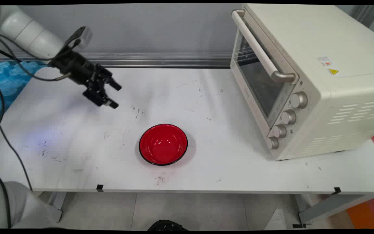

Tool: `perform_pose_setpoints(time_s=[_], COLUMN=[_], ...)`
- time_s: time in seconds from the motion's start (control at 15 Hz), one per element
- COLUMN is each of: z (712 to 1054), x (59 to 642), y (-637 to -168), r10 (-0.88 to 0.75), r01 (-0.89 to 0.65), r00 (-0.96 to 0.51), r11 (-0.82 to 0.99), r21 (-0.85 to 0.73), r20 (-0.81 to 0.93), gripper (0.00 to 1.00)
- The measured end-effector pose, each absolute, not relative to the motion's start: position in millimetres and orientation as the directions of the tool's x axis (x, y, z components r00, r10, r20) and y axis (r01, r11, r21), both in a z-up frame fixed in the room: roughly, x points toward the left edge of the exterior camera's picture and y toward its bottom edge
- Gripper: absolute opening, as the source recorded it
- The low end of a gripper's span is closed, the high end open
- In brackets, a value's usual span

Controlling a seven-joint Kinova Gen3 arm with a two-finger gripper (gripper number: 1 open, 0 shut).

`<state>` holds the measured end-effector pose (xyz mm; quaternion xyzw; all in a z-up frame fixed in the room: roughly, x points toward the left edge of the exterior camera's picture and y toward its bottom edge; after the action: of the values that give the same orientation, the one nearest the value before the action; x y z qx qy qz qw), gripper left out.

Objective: Open the oven

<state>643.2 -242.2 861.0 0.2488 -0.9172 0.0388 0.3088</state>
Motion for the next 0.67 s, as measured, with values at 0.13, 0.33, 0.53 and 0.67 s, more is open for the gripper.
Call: perform_pose_setpoints(time_s=[0.13,0.33,0.53,0.67], z=[869,885,899,907], x=[630,604,584,572], y=[-250,-267,-281,-290], r10=[-0.426,-0.413,-0.4,-0.392], r01=[-0.48,-0.481,-0.483,-0.485], r00=[-0.675,-0.653,-0.635,-0.623], r11=[0.874,0.874,0.873,0.873], r21=[0.08,0.073,0.064,0.058], r20=[0.602,0.635,0.661,0.677], gripper=[1.0,1.0,1.0,1.0])
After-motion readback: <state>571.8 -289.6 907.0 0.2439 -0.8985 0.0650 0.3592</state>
